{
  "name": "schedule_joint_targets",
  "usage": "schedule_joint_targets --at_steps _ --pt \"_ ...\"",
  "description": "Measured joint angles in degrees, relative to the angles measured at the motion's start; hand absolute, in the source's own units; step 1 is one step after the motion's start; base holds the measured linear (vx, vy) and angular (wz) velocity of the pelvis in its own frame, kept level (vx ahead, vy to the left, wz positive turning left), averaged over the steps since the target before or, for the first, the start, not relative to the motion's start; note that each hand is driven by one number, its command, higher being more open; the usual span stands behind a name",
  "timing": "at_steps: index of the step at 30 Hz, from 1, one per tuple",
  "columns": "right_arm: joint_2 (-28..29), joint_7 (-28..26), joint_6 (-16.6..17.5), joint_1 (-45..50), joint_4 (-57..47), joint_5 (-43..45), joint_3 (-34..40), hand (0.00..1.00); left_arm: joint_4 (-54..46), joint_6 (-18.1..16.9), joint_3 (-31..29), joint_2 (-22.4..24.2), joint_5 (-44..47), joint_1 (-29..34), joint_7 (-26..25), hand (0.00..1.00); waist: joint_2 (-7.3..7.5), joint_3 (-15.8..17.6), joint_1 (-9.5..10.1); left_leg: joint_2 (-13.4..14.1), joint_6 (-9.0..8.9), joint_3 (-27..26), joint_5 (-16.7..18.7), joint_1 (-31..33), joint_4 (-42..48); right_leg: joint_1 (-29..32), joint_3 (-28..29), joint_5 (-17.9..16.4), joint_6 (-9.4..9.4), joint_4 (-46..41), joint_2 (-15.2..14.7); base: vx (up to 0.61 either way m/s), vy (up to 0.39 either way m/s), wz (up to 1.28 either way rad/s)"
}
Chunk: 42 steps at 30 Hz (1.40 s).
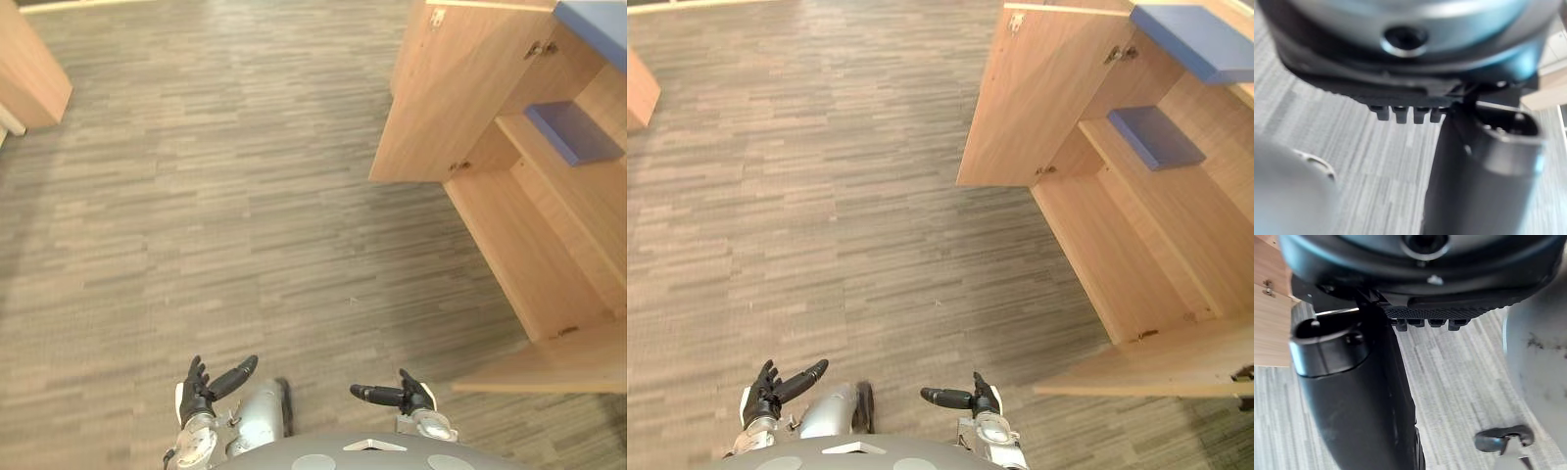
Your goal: Walk over to the cabinet, pick up the folder, carry it to the office cabinet, place the folder inside the office cabinet, then close the office cabinet door
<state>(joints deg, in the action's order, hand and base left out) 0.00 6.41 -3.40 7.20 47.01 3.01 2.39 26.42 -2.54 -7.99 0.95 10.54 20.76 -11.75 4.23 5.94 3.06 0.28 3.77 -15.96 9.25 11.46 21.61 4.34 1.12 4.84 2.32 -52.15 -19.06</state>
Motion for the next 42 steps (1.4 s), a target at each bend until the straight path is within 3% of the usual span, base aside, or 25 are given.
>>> schedule_joint_targets --at_steps 1,3,4,6,9,11,12,13,16,18,21,22,25,26,28,30,32,33,34,35,36,37,38,39,42 --pt "-0.04 -0.04 0.57 -0.7 -0.61 0.28 0.47 1.0 0.14 0.32 0.54 -0.52 -0.02 -0.01 0.75 1.0 -0.04 0.45 -1.46 -1.68 0.23 0.58 0.14 -4.97 -3.95 4.46 -6.22 -4.43 -3.67 -9.21 -2.07 0.47 0.228 0.14" --pt "-0.21 -0.03 1.22 -0.83 -0.66 0.49 0.67 1.0 0.39 0.5 0.88 -0.47 -0.3 0.1 0.99 1.0 -0.78 0.99 -1.71 -1.71 0.36 0.91 0.25 -9.5 -7.05 5.94 -10.84 -9.33 -4.26 -11.61 -1.57 0.33 0.113 0.0" --pt "-0.19 -0.12 2.08 -0.72 -1.61 0.67 1.04 1.0 0.62 0.5 0.98 -0.54 -1.68 0.22 1.38 1.0 -1.37 1.37 -2.01 -1.5 0.19 1.28 0.39 -14.32 -10.19 7.86 -17.45 -14.67 -3.71 -10.33 -0.66 0.26 0.05 -0.02" --pt "0.05 -0.23 2.63 -0.65 -3.13 0.66 1.71 1.0 0.72 0.47 1.29 -0.63 -2.18 -0.1 1.96 1.0 -1.66 1.6 -2.58 -1.07 -0.55 1.34 1.56 -17.86 -12.05 10.5 -25.35 -18.43 -3.18 -3.98 -0.62 0.31 -0.01 0.05" --pt "1.16 -0.02 2.6 -0.14 -5.65 0.61 2.92 1.0 1.04 0.69 1.28 -0.48 -2.38 0.13 2.02 1.0 -2.07 1.99 -2.84 1.25 -3.75 -2.37 5.25 -22.08 -13.44 12.36 -39.16 -16.93 -1.12 14.22 -0.35 0.33 -0.09 -0.23" --pt "1.23 0.21 2.41 0.05 -5.59 0.64 3.56 1.0 1.65 1.72 1.23 -0.17 -4.18 1.17 2.02 1.0 -2.08 1.98 -1.64 1.61 -5.71 -6.54 6.44 -25.83 -15.68 11.75 -50.62 -14.3 -2.14 24.83 -0.2 0.39 -0.134 -0.75" --pt "1.22 0.17 2.48 0.16 -5.21 0.65 3.8 1.0 1.91 1.81 1.22 0.13 -4.44 1.77 2.02 1.0 -2.04 1.94 -1.52 1.58 -6.93 -8.07 7.32 -27.21 -16.27 11.22 -55.74 -13.13 -4.32 28.42 -0.18 0.49 -0.159 -0.81" --pt "0.64 0.15 2.48 0.1 -5.17 0.6 3.91 1.0 3.06 2.58 0.89 1.23 -4.43 1.58 1.96 1.0 -3.22 1.46 -1.45 3.12 -8.34 -10.03 8.09 -29.11 -16.63 10.24 -59.3 -11.11 -12.04 28.22 1.55 0.63 -0.19 -0.82" --pt "0.48 -0.22 2.63 -0.35 -5.03 0.63 4.65 1.0 3.37 2.91 0.39 2.71 -4.43 -0.2 2.01 1.0 -5.5 1.59 -1.73 7.69 -9.51 -12.2 7.16 -28.76 -11.86 10.22 -57.63 -14.42 -13.96 27.71 6.95 0.51 -0.187 -0.59" --pt "1.05 -0.39 2.48 -0.94 -4.25 0.68 5.18 1.0 3.66 2.94 0.36 3.32 -4.43 -1.28 2.08 1.0 -6.58 1.94 -1.75 12.65 -9.56 -11.94 6.61 -26.52 0.98 7.67 -56.36 -16.18 -14.05 28.63 10.94 0.52 -0.233 -0.8" --pt "1.37 -0.63 2.51 -0.82 -3.48 0.96 6.09 1.0 3.4 2.59 -0.8 3.17 -4.06 -2.18 1.96 1.0 -8.61 2.0 -1.06 23.44 -6.46 -6.64 -1.55 -16.16 37.72 -0.09 -49.04 -17.05 -12.8 35.42 20.23 0.37 -0.125 -1.27" --pt "1.14 -0.46 2.46 -0.94 -2.32 2.0 6.02 1.0 3.38 2.39 -1.45 3.15 -3.9 -2.33 1.92 1.0 -8.42 2.05 -0.38 25.47 -5.72 -5.88 -2.38 -11.53 47.67 -2.69 -45.53 -17.59 -12.44 37.21 21.9 0.31 -0.056 -1.5" --pt "0.57 0.5 2.33 -1.79 1.4 3.18 5.79 1.0 3.19 1.82 -1.9 3.07 -2.54 -1.93 0.76 1.0 -6.78 2.72 0.48 27.01 -4.31 -7.57 -1.47 -4.35 52.27 -7.49 -37.46 -18.16 -11.97 40.73 22.51 0.25 0.033 -1.4" --pt "0.07 0.91 2.27 -2.06 2.7 3.78 5.43 1.0 1.91 1.13 -2.09 2.97 -1.7 -1.59 0.02 1.0 -5.54 2.88 1.12 26.75 -4.49 -7.04 -1.3 -0.99 49.63 -9.41 -34.49 -17.22 -10.4 42.9 22.69 0.22 0.07 -1.28" --pt "-1.11 1.46 2.18 -3.14 5.22 4.32 4.16 1.0 1.46 0.99 -2.11 2.87 -1.64 -0.73 -0.3 1.0 -5.37 2.9 1.82 24.51 -5.97 -4.51 0.56 3.67 41.06 -11.6 -29.56 -16.01 -8.68 45.74 22.39 0.26 0.122 -1.27" --pt "-1.71 1.44 2.12 -3.67 6.27 4.26 3.39 1.0 1.1 1.06 -2.11 2.99 -0.45 -0.04 -0.4 1.0 -5.32 2.94 1.55 20.59 -7.43 -0.53 1.94 6.08 31.49 -12.86 -26.84 -15.4 -7.83 46.5 21.64 0.33 0.188 -0.92" --pt "-1.93 1.42 1.8 -3.89 6.3 4.22 2.73 1.0 0.68 1.05 -2.43 3.08 0.52 -0.31 -0.64 1.0 -4.61 4.11 1.58 13.79 -8.42 6.75 2.16 5.98 14.85 -15.15 -24.35 -14.67 -6.63 47.45 19.62 0.43 0.287 -0.69" --pt "-1.93 1.4 1.74 -3.64 6.35 4.2 2.75 1.0 0.52 1.04 -2.44 3.04 0.5 -0.44 -0.67 1.0 -4.22 4.33 1.54 10.07 -9.68 11.57 0.72 5.83 4.99 -16.23 -23.74 -14.43 -5.82 47.74 18.48 0.38 0.284 -0.41" --pt "-1.95 1.4 1.74 -3.54 6.43 4.2 2.76 1.0 0.53 1.04 -2.45 2.94 0.5 -0.46 -0.67 1.0 -4.12 4.39 1.57 8.8 -9.72 13.76 -0.7 5.66 0.19 -16.76 -23.18 -14.39 -5.14 47.78 18.06 0.38 0.322 -0.59" --pt "-1.99 1.35 1.73 -2.87 6.69 4.19 2.8 1.0 0.53 1.02 -2.78 2.95 0.49 -0.76 -0.87 1.0 -4.37 4.3 1.94 7.06 -9.41 17.01 -6.18 4.88 -8.49 -18.23 -21.59 -15.37 -2.12 47.69 17.19 0.3 0.282 -0.59" --pt "-2.08 1.28 1.74 -2.68 6.54 4.17 2.8 1.0 0.58 1.02 -2.98 2.97 0.36 -0.69 -0.86 1.0 -4.87 4.1 2.26 6.97 -8.89 17.56 -9.77 4.72 -10.13 -18.9 -20.74 -16.21 -0.74 47.57 17.0 0.46 0.458 -0.75" --pt "-1.73 1.38 1.77 -2.7 6.84 4.18 3.01 1.0 1.19 1.17 -3.9 2.75 0.5 -1.05 -0.68 1.0 -3.82 4.15 2.79 5.85 -8.55 16.36 -15.49 3.99 -8.23 -19.97 -18.75 -17.67 1.7 47.09 15.12 0.43 0.418 -0.6" --pt "-0.6 1.12 1.69 -2.19 5.92 4.18 2.64 1.0 0.65 0.96 -4.79 2.13 0.15 -2.07 -1.1 1.0 -2.2 3.75 3.25 4.76 -7.74 15.32 -13.4 4.12 -7.06 -18.73 -18.0 -16.8 3.09 46.03 12.97 0.42 0.4 -0.55" --pt "0.02 1.03 1.73 -2.14 5.46 4.17 2.56 1.0 0.29 0.72 -5.06 1.91 0.08 -2.29 -1.16 1.0 -1.75 3.76 3.32 4.51 -7.38 14.45 -12.15 4.41 -5.78 -18.44 -17.69 -16.13 3.69 45.73 12.11 0.3 0.283 -0.57" --pt "0.98 -0.12 1.81 -2.02 4.84 4.18 2.63 1.0 0.61 0.26 -5.85 2.63 0.07 -1.99 -1.04 1.0 -2.05 2.84 3.39 3.24 -4.56 8.93 -3.75 5.18 2.32 -17.44 -13.1 -14.29 6.39 43.82 7.55 0.22 0.282 -0.72"
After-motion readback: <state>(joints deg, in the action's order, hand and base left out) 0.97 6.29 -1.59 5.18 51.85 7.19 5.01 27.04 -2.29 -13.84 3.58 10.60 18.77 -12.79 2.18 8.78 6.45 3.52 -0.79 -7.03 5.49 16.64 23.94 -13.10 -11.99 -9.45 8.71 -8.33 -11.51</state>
